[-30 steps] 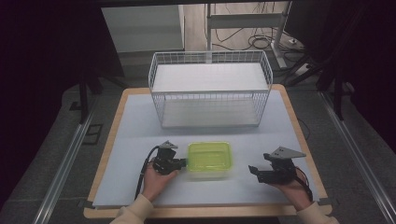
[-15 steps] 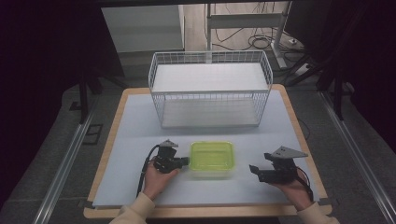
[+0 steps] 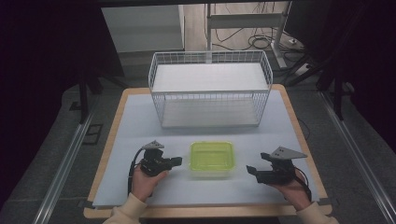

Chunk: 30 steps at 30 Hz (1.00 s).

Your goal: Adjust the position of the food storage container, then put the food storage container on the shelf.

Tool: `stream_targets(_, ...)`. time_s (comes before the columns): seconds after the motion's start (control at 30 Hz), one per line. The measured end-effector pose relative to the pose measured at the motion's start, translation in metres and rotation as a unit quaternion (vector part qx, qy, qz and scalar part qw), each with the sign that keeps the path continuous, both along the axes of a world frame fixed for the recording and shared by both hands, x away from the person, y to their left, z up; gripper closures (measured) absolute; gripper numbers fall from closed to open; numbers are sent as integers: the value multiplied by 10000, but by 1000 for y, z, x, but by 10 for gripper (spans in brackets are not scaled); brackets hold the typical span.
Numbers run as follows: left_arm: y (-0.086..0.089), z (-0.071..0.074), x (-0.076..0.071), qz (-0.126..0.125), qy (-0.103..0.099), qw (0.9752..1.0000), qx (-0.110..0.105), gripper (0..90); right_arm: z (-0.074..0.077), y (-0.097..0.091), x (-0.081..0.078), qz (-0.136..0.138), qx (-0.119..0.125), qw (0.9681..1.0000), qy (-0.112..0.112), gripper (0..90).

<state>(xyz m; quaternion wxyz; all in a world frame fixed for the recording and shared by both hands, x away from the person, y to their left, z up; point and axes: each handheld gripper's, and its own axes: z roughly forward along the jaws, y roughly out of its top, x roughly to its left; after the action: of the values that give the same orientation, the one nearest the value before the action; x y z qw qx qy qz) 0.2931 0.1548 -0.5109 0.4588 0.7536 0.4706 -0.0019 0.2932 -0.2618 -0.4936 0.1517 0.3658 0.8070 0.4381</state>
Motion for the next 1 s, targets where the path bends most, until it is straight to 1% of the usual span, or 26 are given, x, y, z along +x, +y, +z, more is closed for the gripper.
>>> stream_targets(0.03, 0, 0, 0, 0, 0, 10000, 0, 843, 0, 0, 0, 0, 0, 10000, 0, 198)
stream_targets(0.07, 0, 2, 0, 7, 11, 10000, -47, 737, 0, -1, 0, 3, 0, 10000, 2, 199)
stream_targets(0.1, 0, 2, 0, 7, 11, 10000, -47, 654, 0, -1, 0, 3, 0, 10000, 2, 199)
stream_targets(0.13, 0, 3, -1, 35, -14, 9999, -136, 516, -1, -2, 1, 3, -28, 10000, 2, 199)
stream_targets(0.17, 0, 4, -1, 72, -24, 9999, -146, 516, -1, -2, 1, 3, -28, 10000, 2, 199)
stream_targets(0.23, 1, 6, -1, 62, 11, 9997, -229, 446, -1, -1, 1, 16, -36, 10000, -6, 199)
stream_targets(0.27, 2, 8, -1, 30, 29, 9995, -319, 409, -1, -1, 1, 26, -25, 10000, 0, 199)
stream_targets(0.3, 4, 9, -1, 31, 52, 9992, -407, 392, 0, -1, 0, 33, -7, 10000, 4, 197)
stream_targets(0.37, 5, 11, -2, 2, 117, 9988, -468, 384, 1, -1, 0, 64, 36, 10000, 19, 198)
stream_targets(0.43, 6, 12, -2, 16, 94, 9989, -456, 381, 1, 0, 0, 81, 31, 10000, 25, 197)
stream_targets(0.5, 7, 14, -2, 34, 165, 9985, -518, 376, 3, 1, 0, 152, 141, 9998, 28, 197)
stream_targets(0.57, 7, 15, -1, 13, 196, 9985, -512, 371, 4, 1, 0, 209, 185, 9996, 3, 197)
stream_targets(0.63, 7, 15, -1, 7, 195, 9984, -524, 368, 4, 2, 0, 228, 187, 9996, 35, 203)
stream_targets(0.67, 7, 15, 0, -15, 230, 9983, -544, 368, 5, 3, 2, 292, 216, 9993, 110, 222)
stream_targets(0.7, 6, 15, 1, -23, 235, 9982, -543, 368, 5, 3, 2, 308, 222, 9992, 144, 226)
stream_targets(0.8, 5, 15, 1, -39, 272, 9982, -535, 370, 4, 4, 5, 347, 321, 9982, 358, 242)
stream_targets(0.83, 5, 15, 1, -39, 272, 9982, -535, 372, 4, 4, 5, 347, 321, 9982, 358, 242)
stream_targets(0.87, 4, 15, 2, -55, 263, 9982, -538, 375, 4, 6, 7, 377, 368, 9975, 468, 249)
stream_targets(0.93, 2, 15, 3, -82, 288, 9979, -574, 376, 5, 7, 8, 398, 384, 9972, 494, 255)
stream_targets(1.0, -2, 14, 7, -95, 366, 9974, -608, 387, 7, 12, 13, 416, 454, 9962, 624, 263)
